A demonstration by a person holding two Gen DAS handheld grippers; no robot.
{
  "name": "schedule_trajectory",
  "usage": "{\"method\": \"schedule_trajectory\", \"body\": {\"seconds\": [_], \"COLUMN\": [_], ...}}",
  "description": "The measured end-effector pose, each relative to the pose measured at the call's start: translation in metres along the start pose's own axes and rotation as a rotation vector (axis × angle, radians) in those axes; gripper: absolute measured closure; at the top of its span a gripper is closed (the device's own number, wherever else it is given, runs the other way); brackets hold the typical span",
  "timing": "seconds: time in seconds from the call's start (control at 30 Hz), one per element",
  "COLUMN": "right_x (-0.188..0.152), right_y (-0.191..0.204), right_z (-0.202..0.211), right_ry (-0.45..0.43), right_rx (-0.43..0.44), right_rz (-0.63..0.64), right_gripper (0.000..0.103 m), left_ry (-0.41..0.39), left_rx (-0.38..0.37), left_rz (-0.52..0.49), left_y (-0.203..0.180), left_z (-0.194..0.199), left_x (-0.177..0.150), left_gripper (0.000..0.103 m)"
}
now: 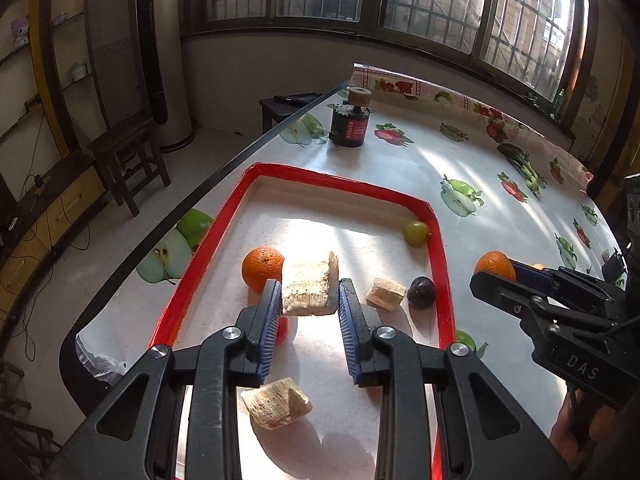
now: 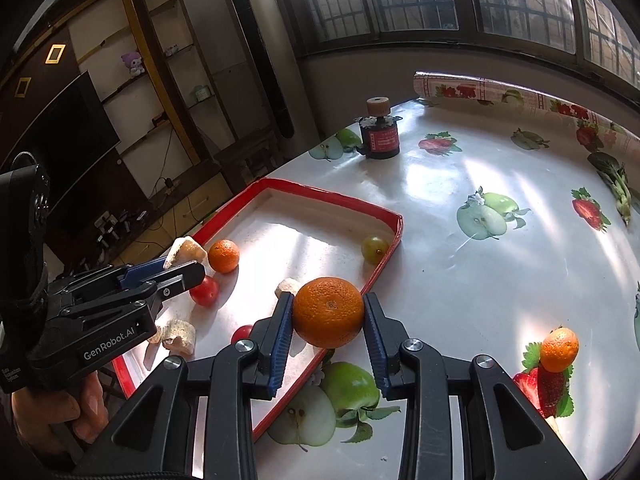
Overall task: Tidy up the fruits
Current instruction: 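Carry the beige block with the left tool while the right tool carries the orange over the tray, then open the left tool to drop the block while the right tool releases the orange into the tray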
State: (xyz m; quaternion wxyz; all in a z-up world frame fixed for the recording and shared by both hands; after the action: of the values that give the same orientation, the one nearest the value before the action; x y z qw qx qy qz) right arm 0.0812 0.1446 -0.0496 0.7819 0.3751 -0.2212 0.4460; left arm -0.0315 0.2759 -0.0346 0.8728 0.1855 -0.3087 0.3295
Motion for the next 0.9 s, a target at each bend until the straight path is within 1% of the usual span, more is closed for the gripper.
{"method": "schedule_trajectory", "body": {"seconds": [0.13, 0.23, 0.37, 0.53, 0.7, 0.9], "right_x": [0.007, 0.013, 0.021, 0.027, 0.032, 0.033], "right_y": [-0.002, -0.005, -0.009, -0.013, -0.018, -0.024], "right_z": [-0.013, -0.023, -0.039, -0.058, -0.072, -0.084], "right_ry": [0.015, 0.025, 0.043, 0.064, 0.08, 0.102], "right_rx": [0.003, 0.005, 0.012, 0.017, 0.022, 0.024], "right_rz": [0.0, 0.0, -0.002, -0.004, -0.007, -0.01], "right_gripper": [0.069, 0.069, 0.069, 0.069, 0.069, 0.069], "left_ry": [0.014, 0.022, 0.043, 0.051, 0.053, 0.094], "left_rx": [0.001, 0.017, 0.019, 0.023, 0.021, 0.018], "left_rz": [0.029, 0.049, 0.064, 0.047, 0.006, -0.023], "left_y": [0.016, 0.029, 0.037, 0.029, 0.01, -0.005], "left_z": [-0.007, -0.013, -0.025, -0.036, -0.048, -0.072], "left_x": [0.003, 0.006, 0.01, 0.018, 0.033, 0.043], "left_gripper": [0.077, 0.077, 0.077, 0.077, 0.077, 0.077]}}
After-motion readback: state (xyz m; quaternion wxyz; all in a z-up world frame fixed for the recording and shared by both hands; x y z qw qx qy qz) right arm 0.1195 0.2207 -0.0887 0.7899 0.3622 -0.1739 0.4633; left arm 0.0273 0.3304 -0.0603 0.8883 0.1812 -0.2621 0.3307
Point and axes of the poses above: each gripper's, at about its wrist camera, not at the fingertips, and z roughly against the way its jaws point, y to its left, x to its top, the point moved 1 cm from there along -z, roughly the way its jaws point, and after that the axes turned 15 degrees about x, right-handed, at the moved point
